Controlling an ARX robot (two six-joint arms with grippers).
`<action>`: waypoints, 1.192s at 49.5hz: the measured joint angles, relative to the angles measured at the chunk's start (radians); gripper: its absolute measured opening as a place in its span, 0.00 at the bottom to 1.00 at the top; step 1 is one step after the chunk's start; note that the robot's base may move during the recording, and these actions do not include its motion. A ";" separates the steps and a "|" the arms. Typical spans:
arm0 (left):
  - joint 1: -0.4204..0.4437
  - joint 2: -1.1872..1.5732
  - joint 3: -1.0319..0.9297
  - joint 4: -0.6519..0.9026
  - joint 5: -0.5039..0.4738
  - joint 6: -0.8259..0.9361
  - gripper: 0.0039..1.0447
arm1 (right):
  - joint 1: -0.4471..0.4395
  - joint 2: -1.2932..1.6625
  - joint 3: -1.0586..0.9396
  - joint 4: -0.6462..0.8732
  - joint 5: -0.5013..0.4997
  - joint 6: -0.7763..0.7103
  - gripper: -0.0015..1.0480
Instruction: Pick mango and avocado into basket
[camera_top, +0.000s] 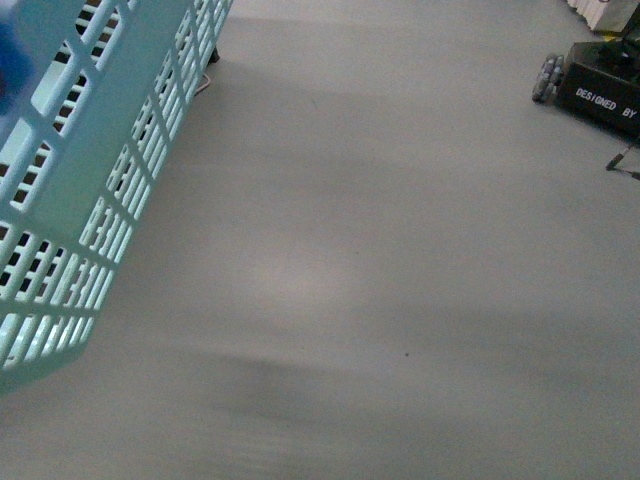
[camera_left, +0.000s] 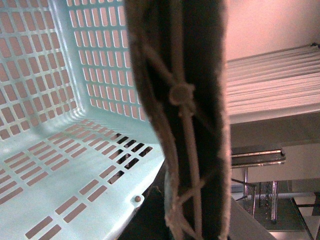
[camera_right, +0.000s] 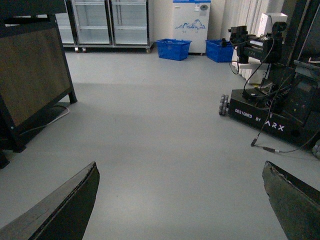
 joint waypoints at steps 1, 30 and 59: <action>0.000 0.000 0.000 0.000 0.000 0.000 0.08 | 0.000 0.000 0.000 0.000 0.000 0.000 0.93; 0.000 0.000 0.001 0.000 -0.001 0.000 0.08 | 0.000 0.000 0.000 0.000 0.000 0.000 0.93; 0.000 0.000 0.003 0.000 0.000 0.000 0.08 | 0.000 0.000 0.000 0.000 0.000 0.000 0.93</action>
